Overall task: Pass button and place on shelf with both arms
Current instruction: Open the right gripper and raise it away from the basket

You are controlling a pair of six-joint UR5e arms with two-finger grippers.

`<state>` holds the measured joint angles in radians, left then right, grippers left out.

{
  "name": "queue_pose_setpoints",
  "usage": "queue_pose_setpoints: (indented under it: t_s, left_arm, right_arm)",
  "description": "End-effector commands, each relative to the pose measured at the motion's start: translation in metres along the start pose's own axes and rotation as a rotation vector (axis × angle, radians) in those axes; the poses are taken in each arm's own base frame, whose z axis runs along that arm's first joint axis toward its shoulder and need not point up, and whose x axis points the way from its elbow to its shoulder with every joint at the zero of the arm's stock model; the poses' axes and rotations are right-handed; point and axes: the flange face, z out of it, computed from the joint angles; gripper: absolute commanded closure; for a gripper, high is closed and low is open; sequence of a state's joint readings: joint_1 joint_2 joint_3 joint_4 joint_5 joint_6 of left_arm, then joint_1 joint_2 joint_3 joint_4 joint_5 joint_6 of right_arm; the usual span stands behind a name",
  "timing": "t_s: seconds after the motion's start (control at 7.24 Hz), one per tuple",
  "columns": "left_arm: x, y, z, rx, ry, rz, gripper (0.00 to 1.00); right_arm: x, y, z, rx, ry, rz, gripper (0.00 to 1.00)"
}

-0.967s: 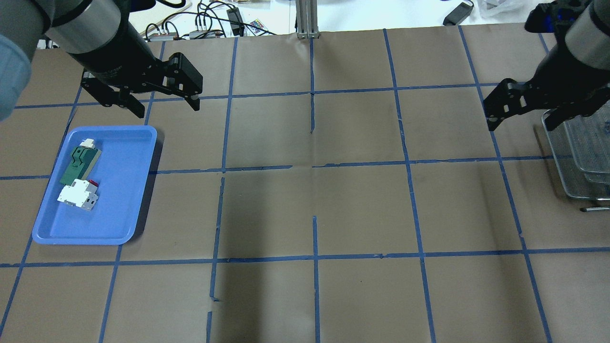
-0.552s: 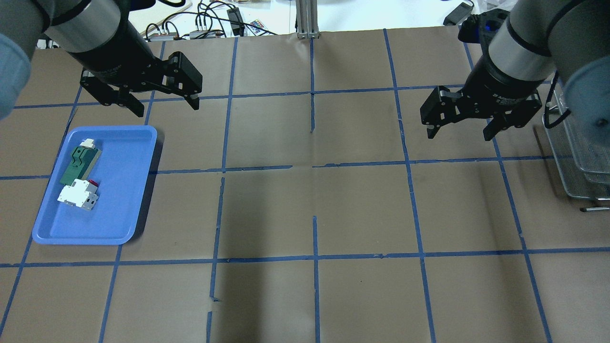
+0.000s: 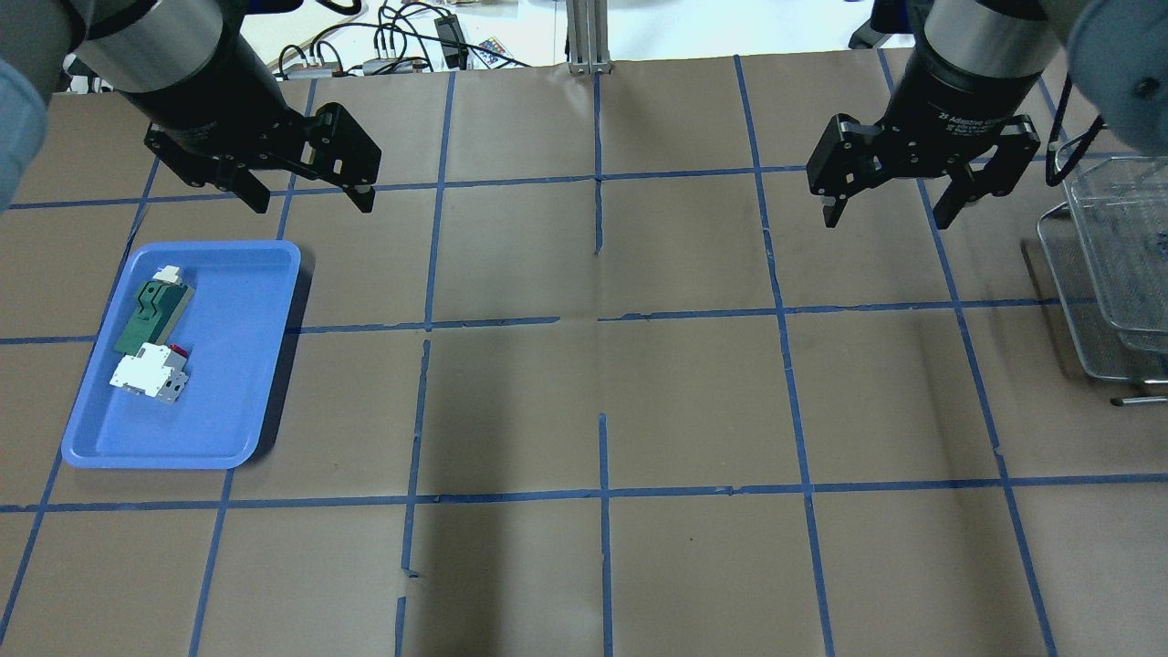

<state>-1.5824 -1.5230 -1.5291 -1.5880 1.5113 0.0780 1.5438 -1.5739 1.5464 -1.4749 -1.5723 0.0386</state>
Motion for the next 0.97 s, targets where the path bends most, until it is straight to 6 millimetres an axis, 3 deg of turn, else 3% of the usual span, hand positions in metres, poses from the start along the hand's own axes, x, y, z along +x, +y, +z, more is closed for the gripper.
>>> queue_pose_setpoints:
  t_s: [0.0,0.83]
  left_arm:
    - [0.0003,0.0035,-0.0001,-0.016,-0.001,0.005,0.00]
    - [0.0006,0.0046,-0.0003,-0.020,0.000,0.004,0.00]
  right_arm:
    - [0.0023,0.0007,-0.0018,0.000,0.020,0.002,0.00]
    - [0.0005,0.0067,-0.0093,0.021,0.005,0.000,0.00]
